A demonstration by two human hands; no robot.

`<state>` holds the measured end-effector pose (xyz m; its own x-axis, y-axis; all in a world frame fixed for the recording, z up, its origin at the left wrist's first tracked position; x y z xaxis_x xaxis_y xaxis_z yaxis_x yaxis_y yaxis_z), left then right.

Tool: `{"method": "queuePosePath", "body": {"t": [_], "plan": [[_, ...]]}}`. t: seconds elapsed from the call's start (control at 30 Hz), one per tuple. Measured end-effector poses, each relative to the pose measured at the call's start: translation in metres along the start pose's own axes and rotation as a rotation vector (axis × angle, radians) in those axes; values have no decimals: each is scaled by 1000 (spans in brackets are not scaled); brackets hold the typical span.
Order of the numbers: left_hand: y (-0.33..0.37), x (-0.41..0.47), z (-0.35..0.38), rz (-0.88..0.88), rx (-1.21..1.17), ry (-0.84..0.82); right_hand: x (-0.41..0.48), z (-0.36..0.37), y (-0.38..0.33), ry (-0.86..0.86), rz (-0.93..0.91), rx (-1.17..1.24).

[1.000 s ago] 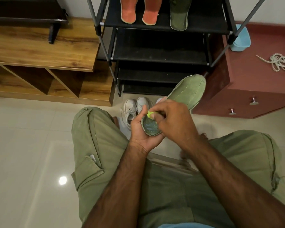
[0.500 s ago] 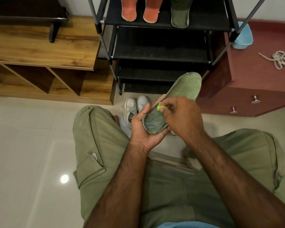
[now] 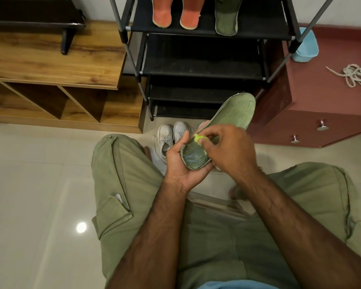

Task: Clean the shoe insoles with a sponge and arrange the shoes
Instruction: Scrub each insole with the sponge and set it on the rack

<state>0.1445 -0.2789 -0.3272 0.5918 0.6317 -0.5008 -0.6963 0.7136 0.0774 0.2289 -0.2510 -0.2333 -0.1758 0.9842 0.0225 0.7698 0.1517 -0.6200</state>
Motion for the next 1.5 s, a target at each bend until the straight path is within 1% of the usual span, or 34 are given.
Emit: {"method": "queuePosePath", "body": {"t": [0.03,0.07,0.1,0.17,0.2,0.23,0.3,0.33,0.37,0.4,0.5,0.53,0.6,0.73,0.87,0.97,1.03,1.13,1.17,1.23,1.33,1.37,1.43,1.5], "plan": [[-1,0,1,5,1,-17,0,-4,3,46,19,-31],[-2,-1,2,5,6,-27,-2,-3,2,46,17,-43],[-3,0,0,0,13,-20,-4,2,-1,8,-6,-22],[-1,0,-4,-3,13,-10,-8,16,-6,-102,-58,112],[0,0,-4,3,13,-15,-8,16,-5,-119,-47,214],[1,0,-3,9,16,-19,-6,11,-1,-93,-3,336],[2,0,1,9,2,-49,-1,-5,9,30,113,608],[2,0,3,8,-12,-64,0,-12,13,66,149,685],[2,0,4,8,-22,-68,2,-17,14,76,153,689],[2,-1,5,6,-29,-69,4,-19,16,70,129,607],[1,-1,8,-1,-47,-89,7,-23,22,52,28,132],[2,-1,8,1,-50,-94,8,-25,23,68,25,63],[4,-2,8,10,-57,-101,7,-25,22,75,14,84],[4,-4,8,17,-55,-80,1,-21,6,72,-83,91],[4,-5,9,12,-48,-66,-7,-4,-8,-15,-167,-21],[3,-5,5,15,-55,-61,-8,2,-13,-33,-244,-68],[3,-7,4,12,-66,-70,-2,-4,-5,-28,-230,-111],[2,-8,7,0,-74,-66,11,-20,21,10,-139,-155],[2,-8,8,1,-70,-61,11,-21,23,11,-134,-150],[4,-7,6,15,-60,-44,6,-12,10,-44,-207,-103],[4,-4,0,19,-68,-33,-14,3,-21,-149,-407,-30],[3,-4,-1,19,-66,-37,-15,3,-21,-165,-422,-15],[2,-3,1,11,-51,-61,-6,-5,-3,-113,-386,-46],[1,-3,5,-1,-63,-105,5,-15,21,-27,-301,-110]]}}
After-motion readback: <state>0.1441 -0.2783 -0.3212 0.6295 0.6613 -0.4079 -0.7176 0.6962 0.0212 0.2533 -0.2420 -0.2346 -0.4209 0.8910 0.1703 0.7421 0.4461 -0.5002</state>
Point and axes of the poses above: each hand's wrist, its own x-axis towards the middle knuckle, its own z-axis out of the palm, y = z × x, the point moved 7 cm from there along x, towards the middle knuckle, and after that the axes turned 13 degrees about -z, right-handed, at the moved point
